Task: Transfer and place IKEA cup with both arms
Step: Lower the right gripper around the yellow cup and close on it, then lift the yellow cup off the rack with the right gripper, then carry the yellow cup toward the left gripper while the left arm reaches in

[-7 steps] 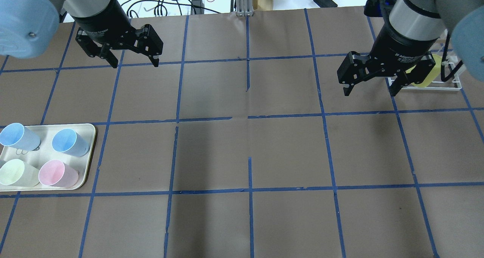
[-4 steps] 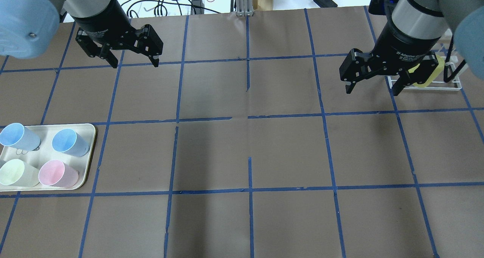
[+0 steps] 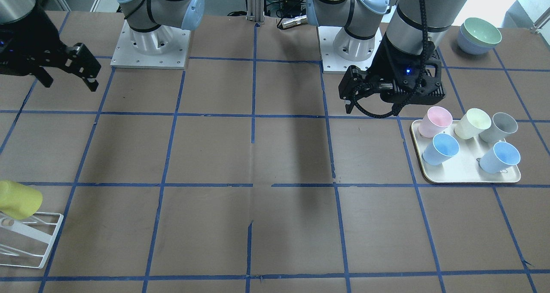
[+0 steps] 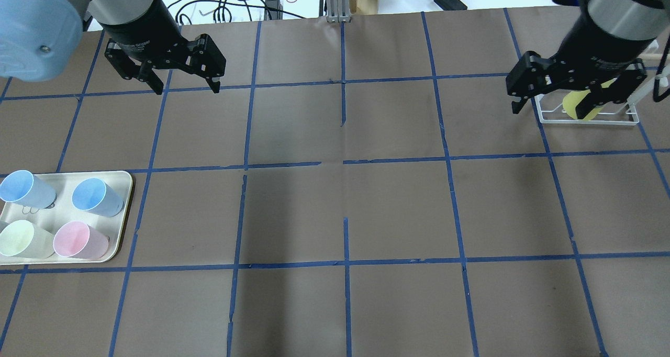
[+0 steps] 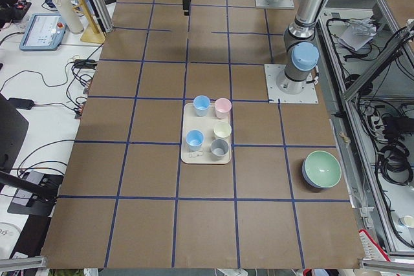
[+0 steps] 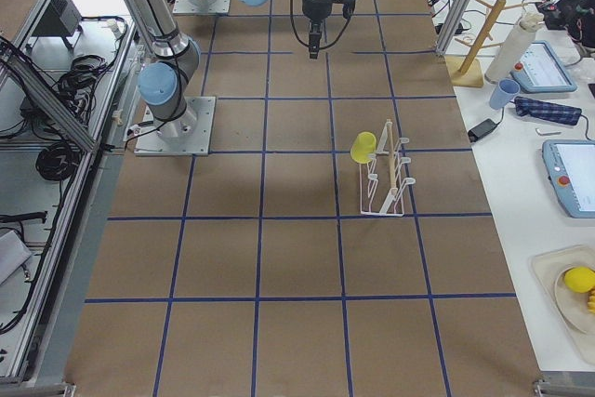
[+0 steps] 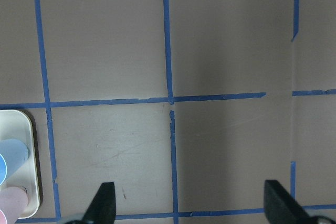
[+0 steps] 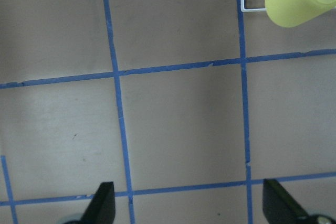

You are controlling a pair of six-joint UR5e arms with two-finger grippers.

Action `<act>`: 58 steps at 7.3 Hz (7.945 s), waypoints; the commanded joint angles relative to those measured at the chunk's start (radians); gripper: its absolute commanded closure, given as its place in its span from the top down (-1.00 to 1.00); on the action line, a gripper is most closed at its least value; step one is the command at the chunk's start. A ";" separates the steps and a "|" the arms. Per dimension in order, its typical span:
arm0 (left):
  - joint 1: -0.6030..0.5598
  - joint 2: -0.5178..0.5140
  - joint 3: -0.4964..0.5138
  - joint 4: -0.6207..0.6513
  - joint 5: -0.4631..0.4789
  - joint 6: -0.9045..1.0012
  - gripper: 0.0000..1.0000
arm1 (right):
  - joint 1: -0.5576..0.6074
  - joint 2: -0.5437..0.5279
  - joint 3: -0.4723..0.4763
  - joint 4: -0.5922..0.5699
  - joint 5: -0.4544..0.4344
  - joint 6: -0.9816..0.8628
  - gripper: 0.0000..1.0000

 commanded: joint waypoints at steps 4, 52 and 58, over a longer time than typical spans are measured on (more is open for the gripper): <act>0.000 -0.002 0.000 0.002 0.000 0.000 1.00 | -0.201 0.185 -0.008 -0.231 0.010 -0.425 1.00; 0.278 0.006 -0.035 -0.135 -0.562 0.083 1.00 | 0.282 0.095 -0.028 -0.120 0.572 0.031 -0.58; 0.358 0.018 -0.210 -0.175 -1.037 0.153 1.00 | 0.262 0.110 0.092 -0.105 1.299 0.069 -0.58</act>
